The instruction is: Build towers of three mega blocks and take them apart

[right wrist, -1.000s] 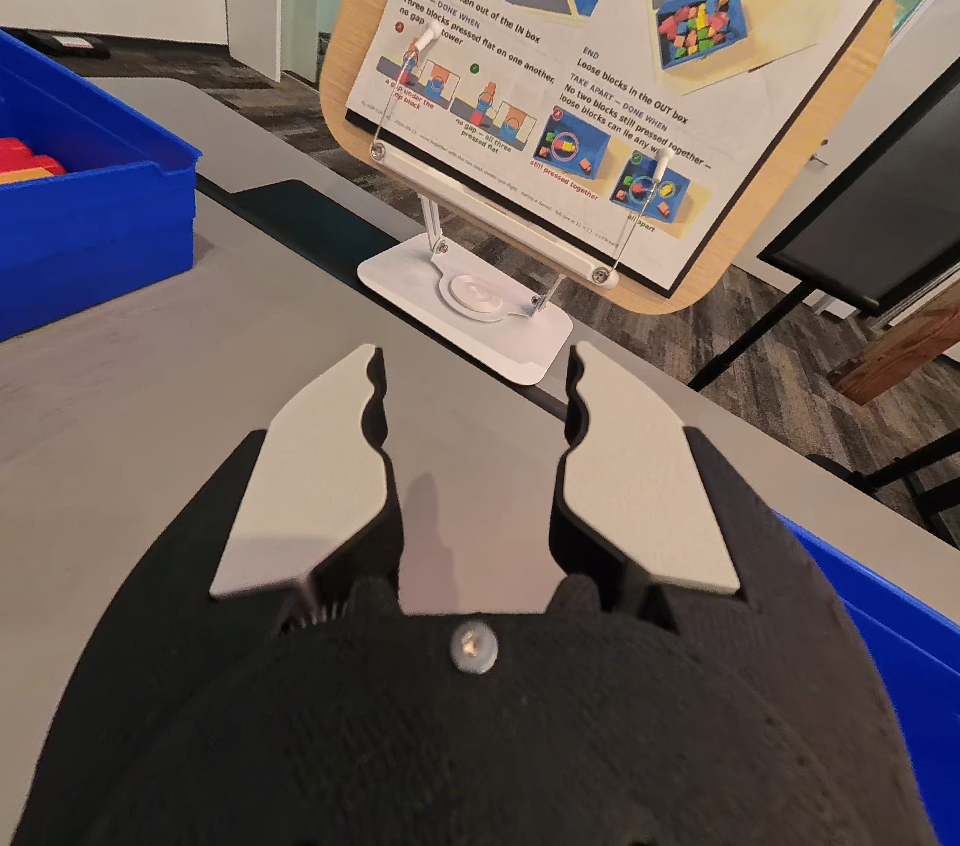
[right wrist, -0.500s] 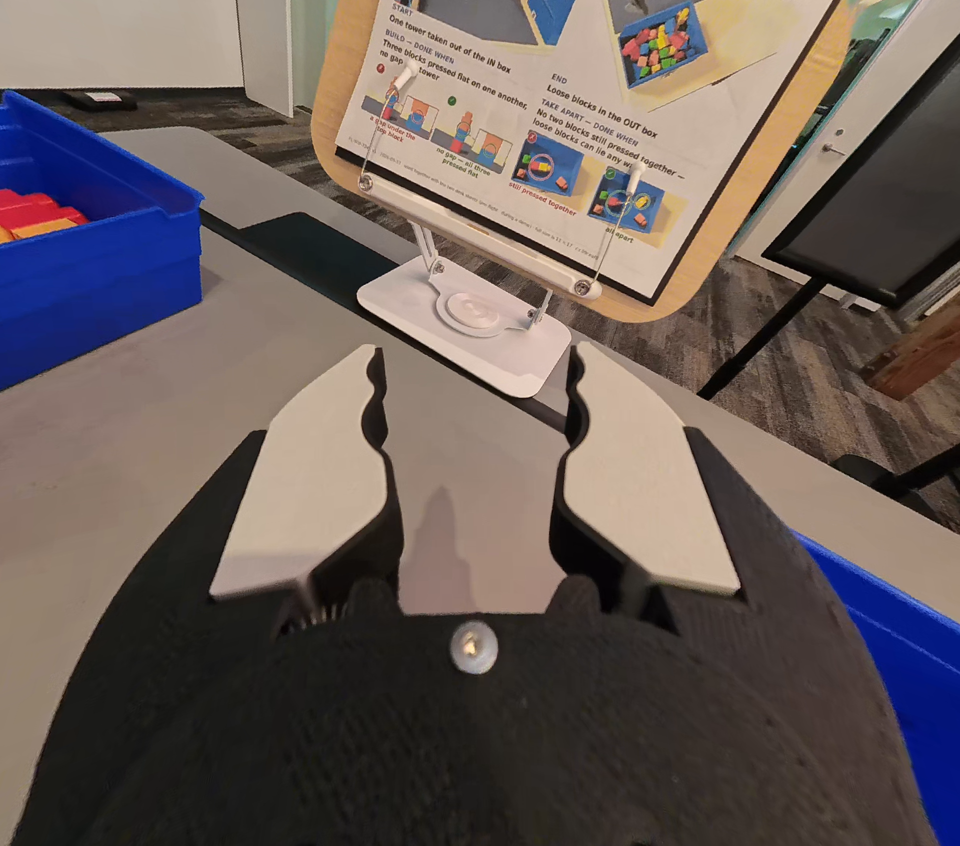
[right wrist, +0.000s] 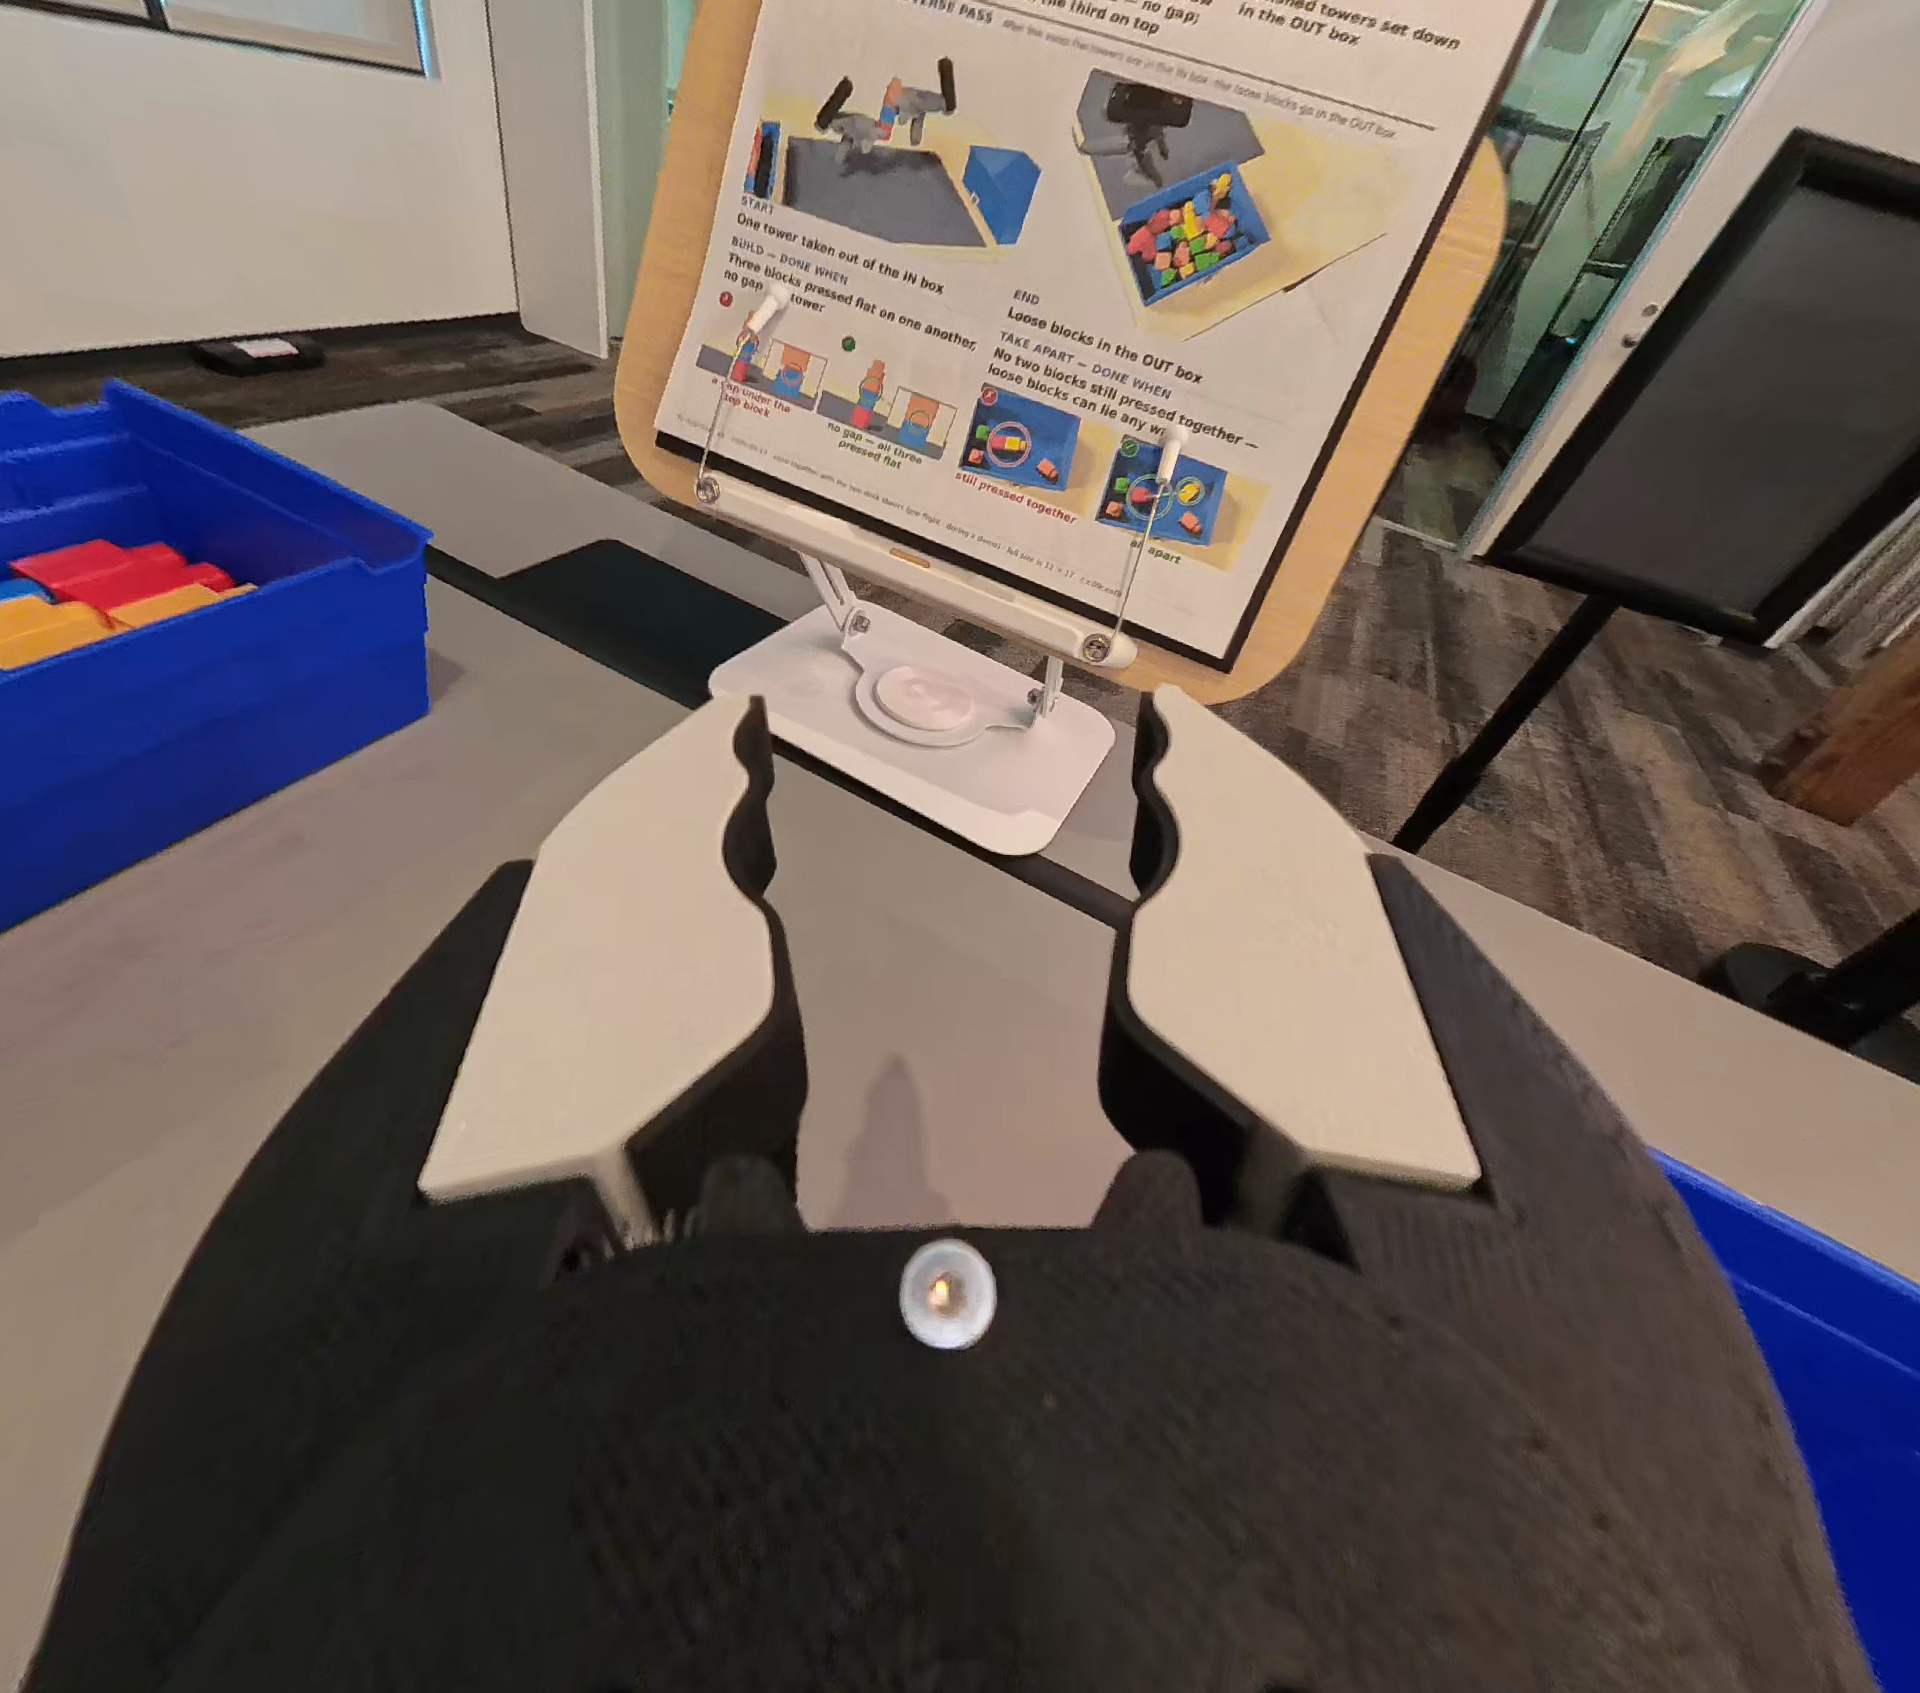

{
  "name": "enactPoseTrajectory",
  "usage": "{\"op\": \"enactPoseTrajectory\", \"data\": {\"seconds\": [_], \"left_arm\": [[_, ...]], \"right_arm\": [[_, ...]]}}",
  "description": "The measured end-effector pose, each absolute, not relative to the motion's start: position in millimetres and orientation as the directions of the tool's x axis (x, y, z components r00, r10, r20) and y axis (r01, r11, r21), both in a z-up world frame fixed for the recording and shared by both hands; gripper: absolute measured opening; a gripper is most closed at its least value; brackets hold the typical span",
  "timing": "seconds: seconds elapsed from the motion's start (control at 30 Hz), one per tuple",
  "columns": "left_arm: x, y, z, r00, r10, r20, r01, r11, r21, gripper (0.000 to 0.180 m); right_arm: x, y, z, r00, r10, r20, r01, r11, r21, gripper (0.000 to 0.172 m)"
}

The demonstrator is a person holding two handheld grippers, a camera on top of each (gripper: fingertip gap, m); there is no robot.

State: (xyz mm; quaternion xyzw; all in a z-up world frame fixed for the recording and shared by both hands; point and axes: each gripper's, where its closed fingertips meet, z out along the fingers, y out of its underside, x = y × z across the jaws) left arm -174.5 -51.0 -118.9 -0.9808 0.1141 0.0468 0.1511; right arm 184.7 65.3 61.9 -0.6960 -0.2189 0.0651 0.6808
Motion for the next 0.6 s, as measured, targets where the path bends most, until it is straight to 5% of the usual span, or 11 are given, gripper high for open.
{"op": "enactPoseTrajectory", "data": {"seconds": [0.03,0.6], "left_arm": [[-174.7,-51.4,-120.9,0.968,-0.207,-0.140,-0.238,-0.932,-0.273,0.060],[-178.4,-52.2,-131.7,0.970,-0.130,-0.203,-0.175,-0.960,-0.217,0.058]], "right_arm": [[185.9,65.0,63.3,0.896,0.399,0.194,0.203,0.020,-0.979,0.068],[198.8,60.0,85.5,0.893,0.440,0.093,0.084,0.039,-0.996,0.068]]}}
